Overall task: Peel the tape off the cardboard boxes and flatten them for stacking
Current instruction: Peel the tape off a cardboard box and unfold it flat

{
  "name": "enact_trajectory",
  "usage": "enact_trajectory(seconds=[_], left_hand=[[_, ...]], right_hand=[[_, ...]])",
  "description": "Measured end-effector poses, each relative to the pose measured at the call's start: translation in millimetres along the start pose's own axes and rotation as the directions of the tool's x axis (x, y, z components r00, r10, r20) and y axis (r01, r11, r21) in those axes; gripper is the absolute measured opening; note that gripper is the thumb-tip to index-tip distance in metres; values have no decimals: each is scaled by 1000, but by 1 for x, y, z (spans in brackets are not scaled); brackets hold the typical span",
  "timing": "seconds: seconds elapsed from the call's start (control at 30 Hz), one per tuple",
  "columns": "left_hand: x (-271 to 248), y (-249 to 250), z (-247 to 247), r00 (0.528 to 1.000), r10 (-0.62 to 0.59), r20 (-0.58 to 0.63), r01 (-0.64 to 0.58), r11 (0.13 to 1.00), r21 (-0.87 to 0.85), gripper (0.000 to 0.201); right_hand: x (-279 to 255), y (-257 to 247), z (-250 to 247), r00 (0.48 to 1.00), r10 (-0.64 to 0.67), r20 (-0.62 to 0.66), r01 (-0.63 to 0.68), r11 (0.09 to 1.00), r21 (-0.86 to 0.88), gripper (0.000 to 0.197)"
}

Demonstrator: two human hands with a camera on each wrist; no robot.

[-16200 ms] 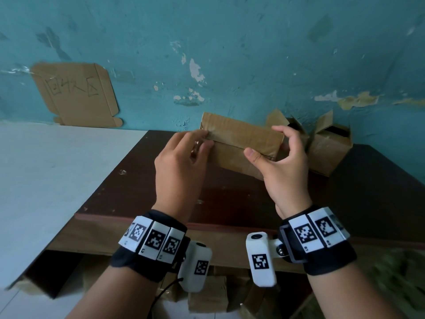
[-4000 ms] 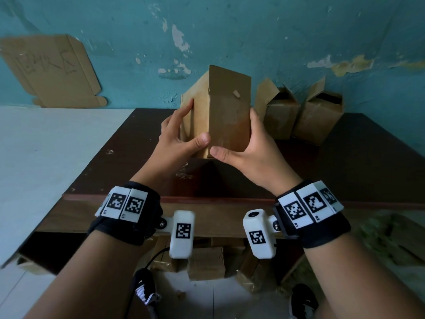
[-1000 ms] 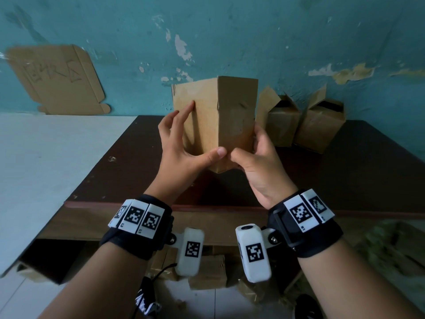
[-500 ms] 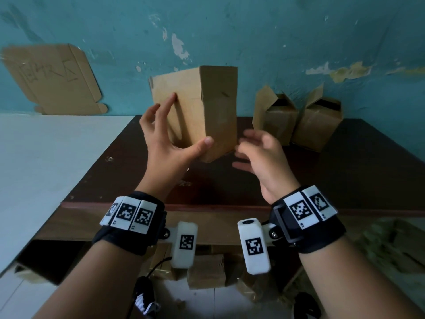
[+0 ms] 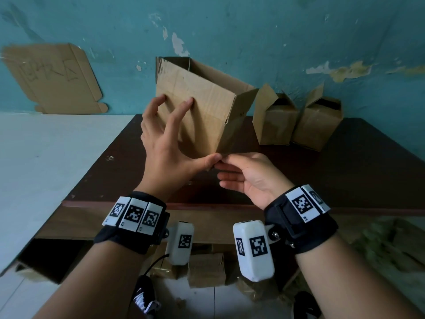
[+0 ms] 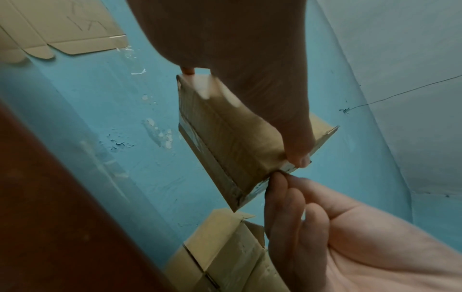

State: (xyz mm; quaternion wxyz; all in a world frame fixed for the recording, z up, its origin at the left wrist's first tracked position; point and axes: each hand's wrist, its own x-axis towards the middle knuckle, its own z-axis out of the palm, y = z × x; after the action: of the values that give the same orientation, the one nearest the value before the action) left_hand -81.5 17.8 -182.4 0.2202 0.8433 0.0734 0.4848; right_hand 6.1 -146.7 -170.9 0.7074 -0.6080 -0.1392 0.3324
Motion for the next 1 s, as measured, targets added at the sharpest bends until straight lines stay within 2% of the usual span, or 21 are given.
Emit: enact_trajectory(seconds=[0.17, 0.33, 0.43, 0.6, 0.77, 1.0], left_hand=[[-1, 0, 2, 1000, 21, -1, -21, 1000, 19, 101], [-2, 1, 3, 1000, 29, -7, -28, 999, 32, 101], [-1, 0, 2, 1000, 15, -24, -14, 999, 40, 100], [-1, -2, 0, 998, 41, -44, -37, 995, 87, 99], [-2, -3, 4, 997, 74, -3, -73, 990, 121, 101], [-5, -4, 8, 997, 74, 9, -75, 990, 121, 100]], right_hand=[[0, 3, 5, 1000, -5, -19, 4, 999, -48, 16], [-1, 6, 10, 995, -76, -69, 64, 985, -158, 19], [-1, 4, 9, 995, -60, -77, 52, 993, -109, 16], [-2, 1, 2, 999, -34, -7, 34, 999, -12, 13], [3, 5, -1, 999, 28, -26, -28, 999, 23, 5], [6, 8, -1, 998, 38, -54, -38, 999, -3, 14]])
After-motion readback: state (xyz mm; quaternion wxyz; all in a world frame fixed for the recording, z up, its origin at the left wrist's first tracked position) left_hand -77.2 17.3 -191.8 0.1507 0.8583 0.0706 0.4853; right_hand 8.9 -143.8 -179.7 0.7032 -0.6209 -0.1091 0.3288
